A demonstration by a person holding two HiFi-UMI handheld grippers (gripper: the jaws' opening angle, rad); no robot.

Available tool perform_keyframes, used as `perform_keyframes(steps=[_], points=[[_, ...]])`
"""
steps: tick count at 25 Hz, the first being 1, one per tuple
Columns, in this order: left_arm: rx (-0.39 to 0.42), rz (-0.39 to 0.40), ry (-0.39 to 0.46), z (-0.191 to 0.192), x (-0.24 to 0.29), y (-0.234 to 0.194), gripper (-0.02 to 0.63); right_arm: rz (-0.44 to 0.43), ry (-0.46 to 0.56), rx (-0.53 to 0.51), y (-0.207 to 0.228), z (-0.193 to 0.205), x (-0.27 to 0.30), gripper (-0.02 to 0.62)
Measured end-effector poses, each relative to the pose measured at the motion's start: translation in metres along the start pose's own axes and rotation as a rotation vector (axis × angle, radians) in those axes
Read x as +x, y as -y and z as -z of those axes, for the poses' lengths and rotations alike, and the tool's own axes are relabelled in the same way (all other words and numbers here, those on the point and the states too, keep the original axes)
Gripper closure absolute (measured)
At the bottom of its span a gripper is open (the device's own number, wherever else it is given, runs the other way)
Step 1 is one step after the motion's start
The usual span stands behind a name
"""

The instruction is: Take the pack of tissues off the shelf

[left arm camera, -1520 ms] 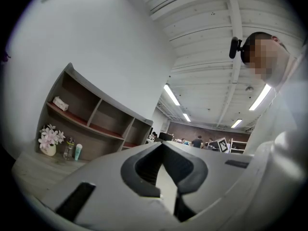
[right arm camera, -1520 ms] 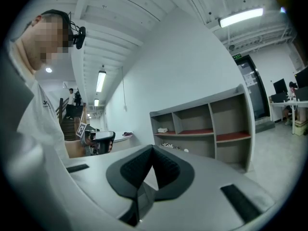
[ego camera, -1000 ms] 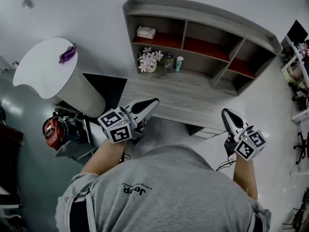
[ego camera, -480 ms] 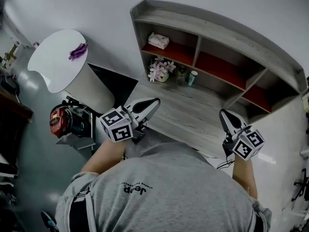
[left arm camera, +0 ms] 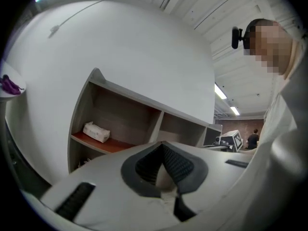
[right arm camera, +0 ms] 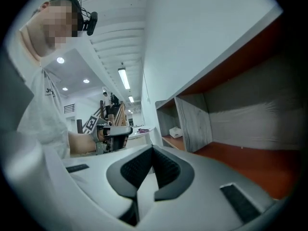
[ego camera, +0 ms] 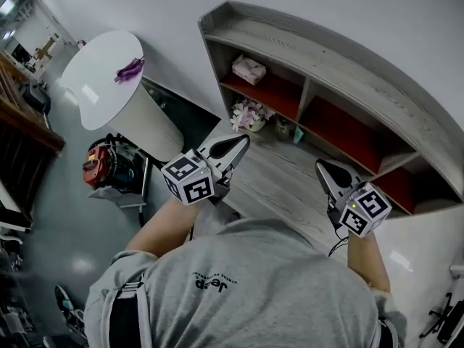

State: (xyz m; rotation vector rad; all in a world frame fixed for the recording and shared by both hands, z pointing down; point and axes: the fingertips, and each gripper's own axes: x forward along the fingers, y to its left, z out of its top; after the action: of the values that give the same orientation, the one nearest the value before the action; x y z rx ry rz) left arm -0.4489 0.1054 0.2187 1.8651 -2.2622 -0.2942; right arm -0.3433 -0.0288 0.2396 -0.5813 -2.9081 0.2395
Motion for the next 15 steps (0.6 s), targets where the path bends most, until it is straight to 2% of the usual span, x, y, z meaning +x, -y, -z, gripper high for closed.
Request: perform_keyframes(steps=[5,12,15], points=[[-0.003,-0.021,0.009,-0.002,0.012,-0.037,0.597,0.041,0.005,-0.030,0.007,-0.012,0.039,0.588],[0.149,-0.117,-0.062,-0.017,0.046,-0.100,0.597,0.049,-0.025,-0.037,-0.001,-0.012,0.075,0.588],[0.221,-0.168,-0.097,-0.025,0.066,-0.126,0.567,0.056,-0.031,-0.026,-0.001,-0.010,0.080,0.588]])
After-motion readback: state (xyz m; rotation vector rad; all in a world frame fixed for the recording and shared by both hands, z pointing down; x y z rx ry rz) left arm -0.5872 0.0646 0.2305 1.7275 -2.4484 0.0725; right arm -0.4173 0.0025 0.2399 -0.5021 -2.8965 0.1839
